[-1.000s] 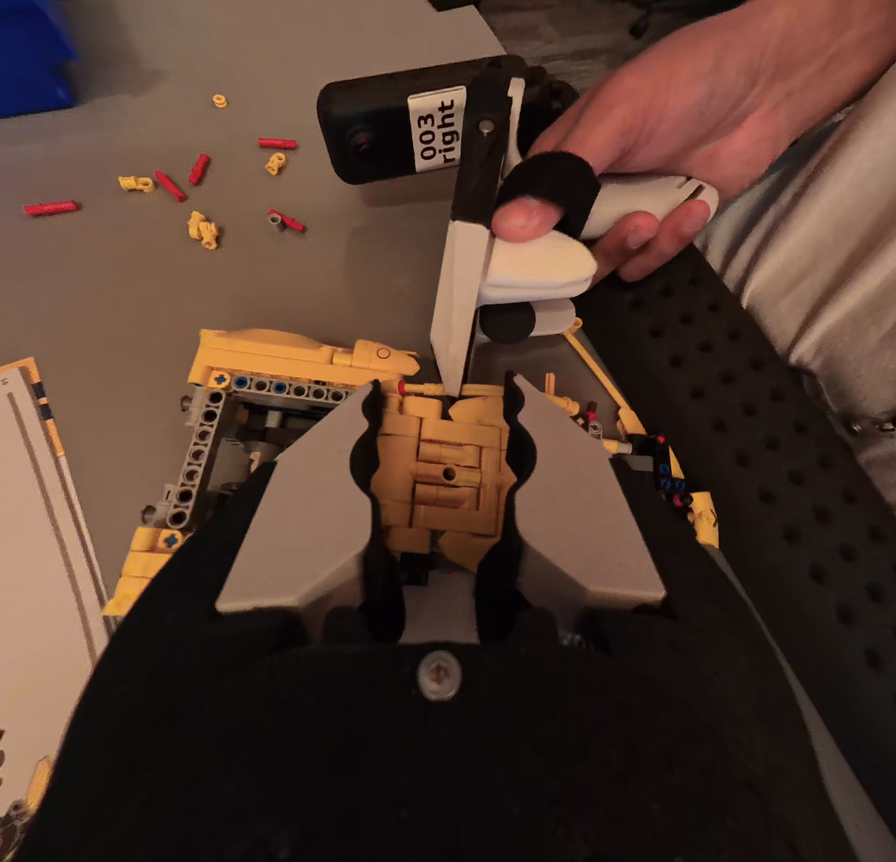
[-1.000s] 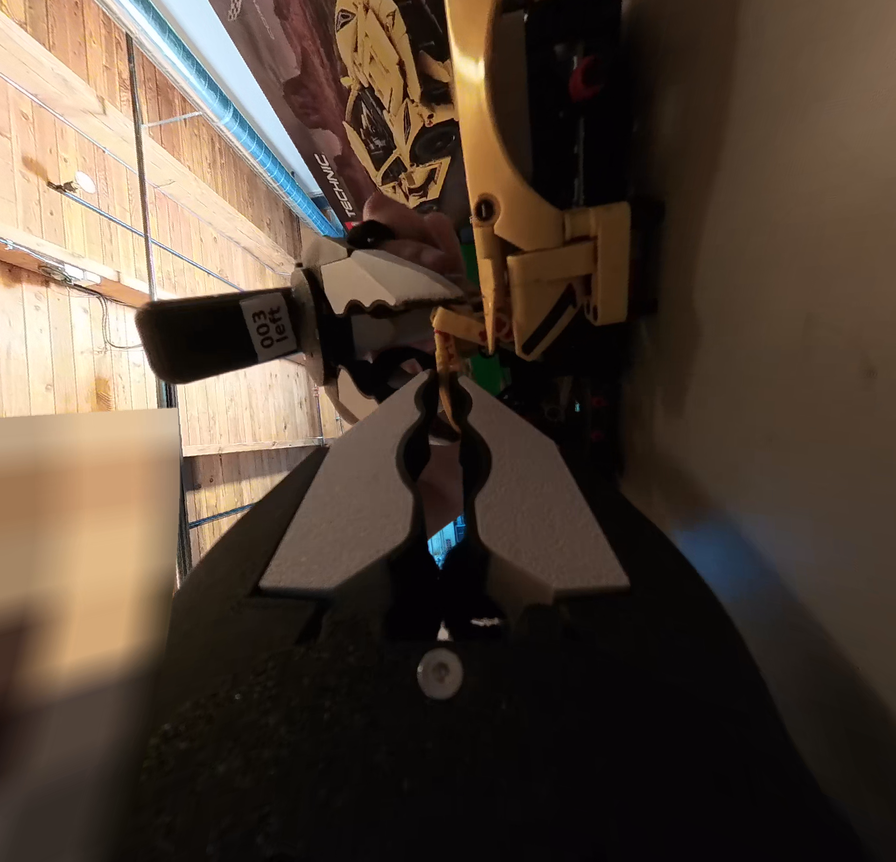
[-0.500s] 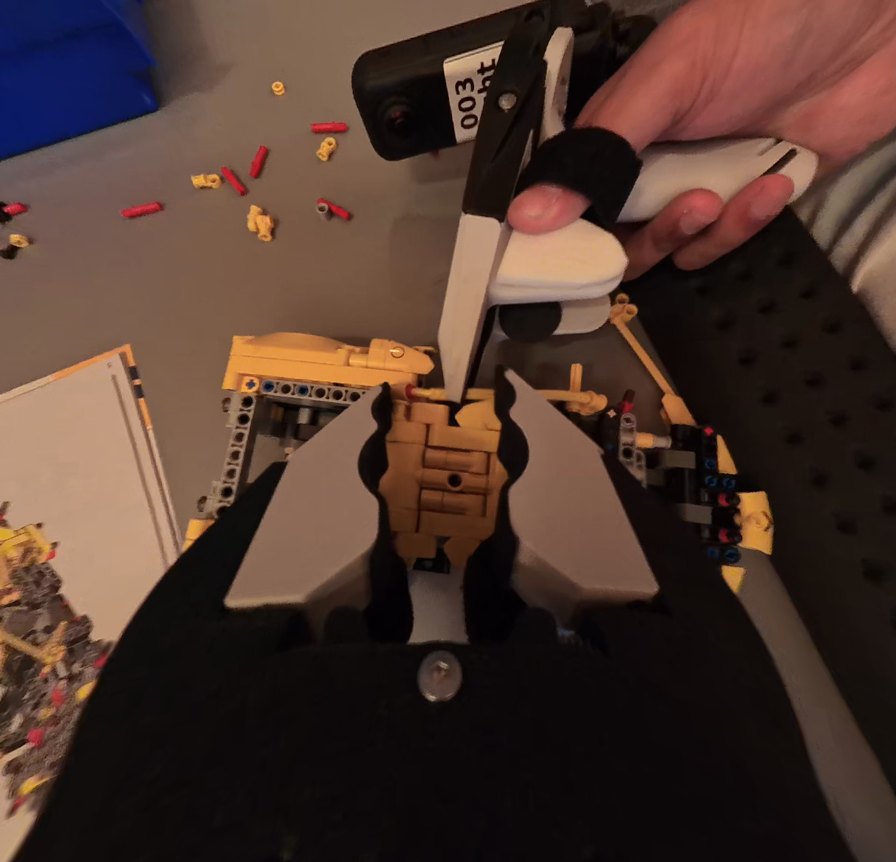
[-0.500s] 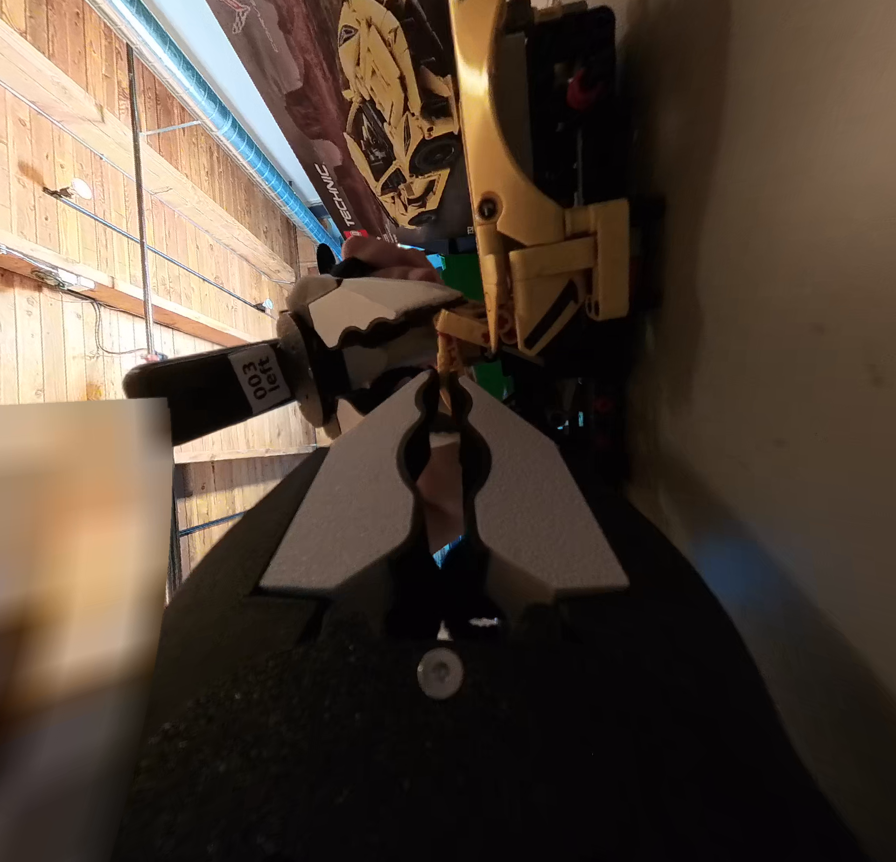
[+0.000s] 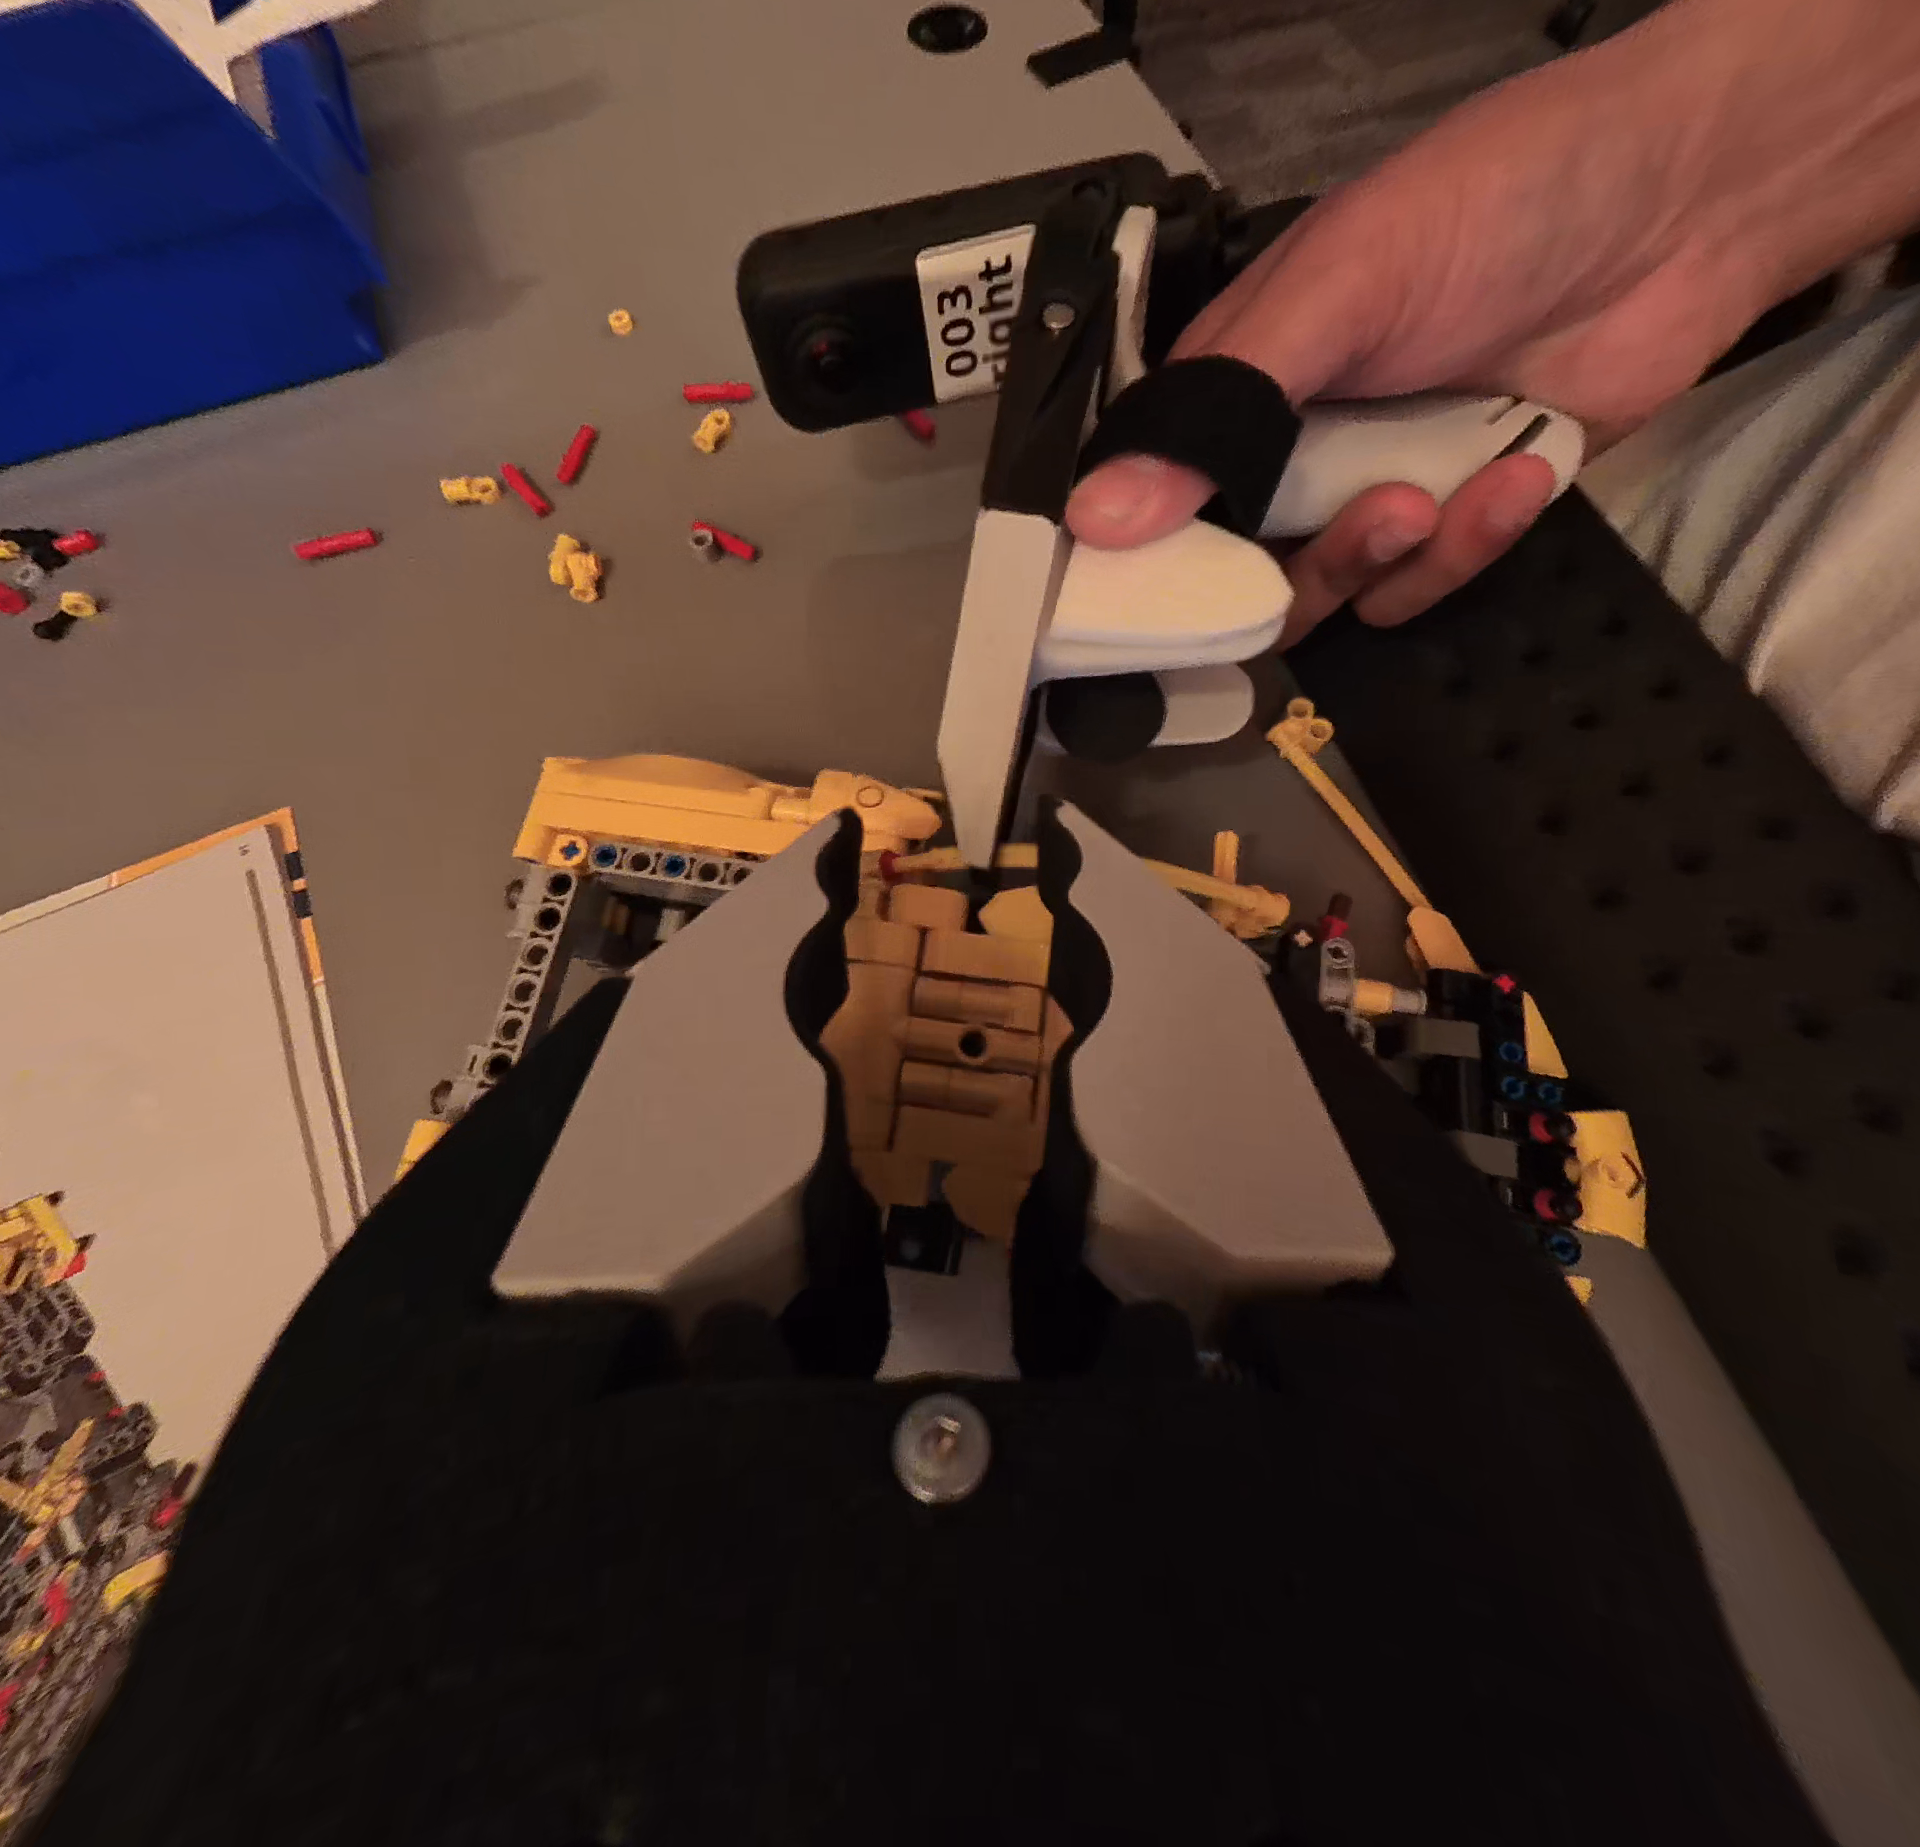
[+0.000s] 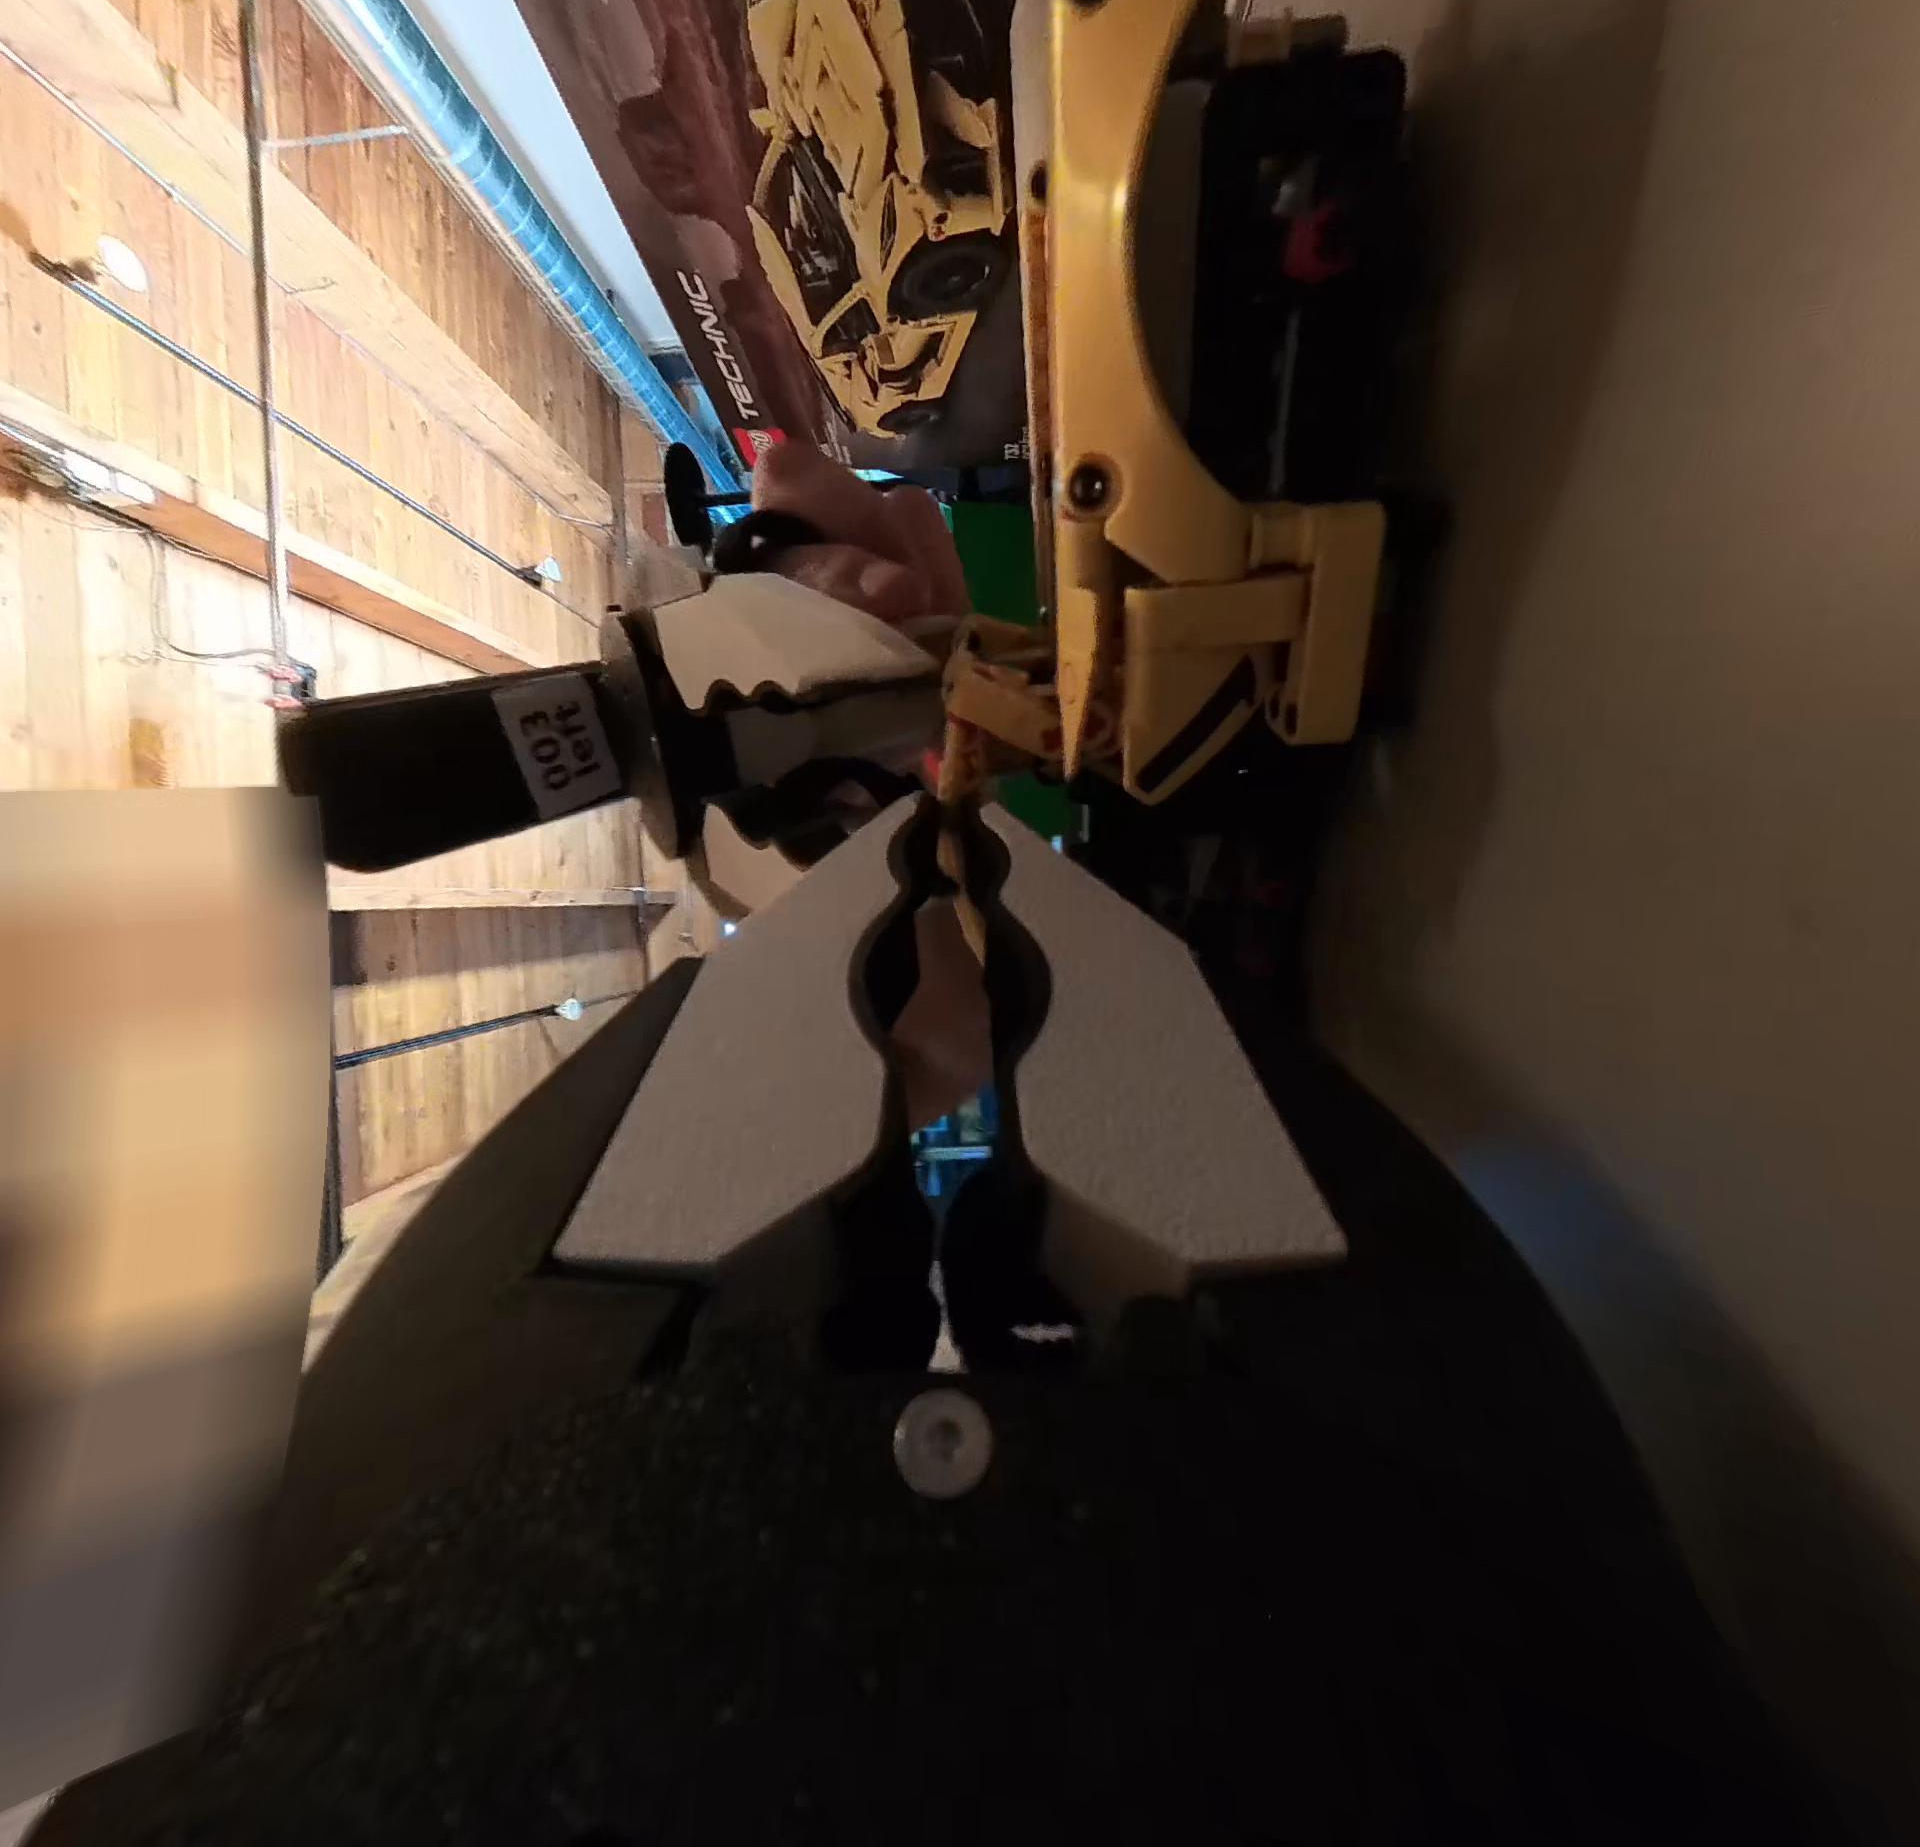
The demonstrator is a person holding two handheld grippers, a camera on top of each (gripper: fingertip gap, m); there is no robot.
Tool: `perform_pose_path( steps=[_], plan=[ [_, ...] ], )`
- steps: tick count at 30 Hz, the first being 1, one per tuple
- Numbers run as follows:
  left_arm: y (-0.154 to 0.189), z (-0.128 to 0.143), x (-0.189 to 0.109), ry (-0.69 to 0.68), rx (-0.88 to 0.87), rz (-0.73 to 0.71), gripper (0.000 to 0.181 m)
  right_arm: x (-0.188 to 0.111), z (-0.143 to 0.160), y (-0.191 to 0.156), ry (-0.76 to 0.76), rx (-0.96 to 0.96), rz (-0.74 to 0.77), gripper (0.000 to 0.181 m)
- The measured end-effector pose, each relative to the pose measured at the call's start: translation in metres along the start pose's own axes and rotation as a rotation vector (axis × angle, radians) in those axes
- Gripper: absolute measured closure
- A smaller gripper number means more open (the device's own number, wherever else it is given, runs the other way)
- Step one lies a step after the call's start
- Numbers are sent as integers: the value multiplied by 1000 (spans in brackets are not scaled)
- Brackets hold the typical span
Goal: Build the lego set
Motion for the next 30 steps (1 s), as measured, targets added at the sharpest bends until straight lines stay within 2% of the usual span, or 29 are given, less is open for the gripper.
perform_pose_path(
  steps=[2, 5, 7, 10, 12, 17, 22, 24, 26, 30],
  plan=[
    [6, 0, -2, 12, -15, 44, 139, -2, -2, 0, 25, 60, -22, 178],
    [4, 0, -5, 1, -9, 4, 135, -3, -6, 2, 46, 117, -46, 178],
    [-1, 1, -11, 4, -49, -40, 125, -2, -6, 1, 31, 75, -28, 178],
    [4, 6, -21, 14, -210, 13, 99, -1, -8, 1, 31, 26, -7, 178],
    [3, 11, -25, 34, -272, 18, 99, -1, -9, 1, 24, 2, 1, 178],
    [2, 9, -19, 40, -197, -47, 99, -1, -10, -1, -2, -70, 21, 173],
    [1, 17, -8, -60, -91, -105, 107, -3, -13, -4, -23, -84, 29, 175],
    [2, 18, -6, -70, -110, -121, 107, -5, -13, -3, -50, -93, 35, 171],
    [1, 16, -9, -59, -131, -162, 108, -9, -14, -3, -64, -152, 40, 177],
    [8, 5, -21, 19, -216, -315, 109, -6, -12, -9, -137, -216, 37, 178]
  ],
)
Point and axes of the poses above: each gripper's, where its closed fingertips meet, x out along the fingers, z out of its underside, y = z × x across the jaws, the point moved 4 cm from there along -x, back along the fingers, and after that the axes turned 12 degrees about y, right-handed, at the moved point
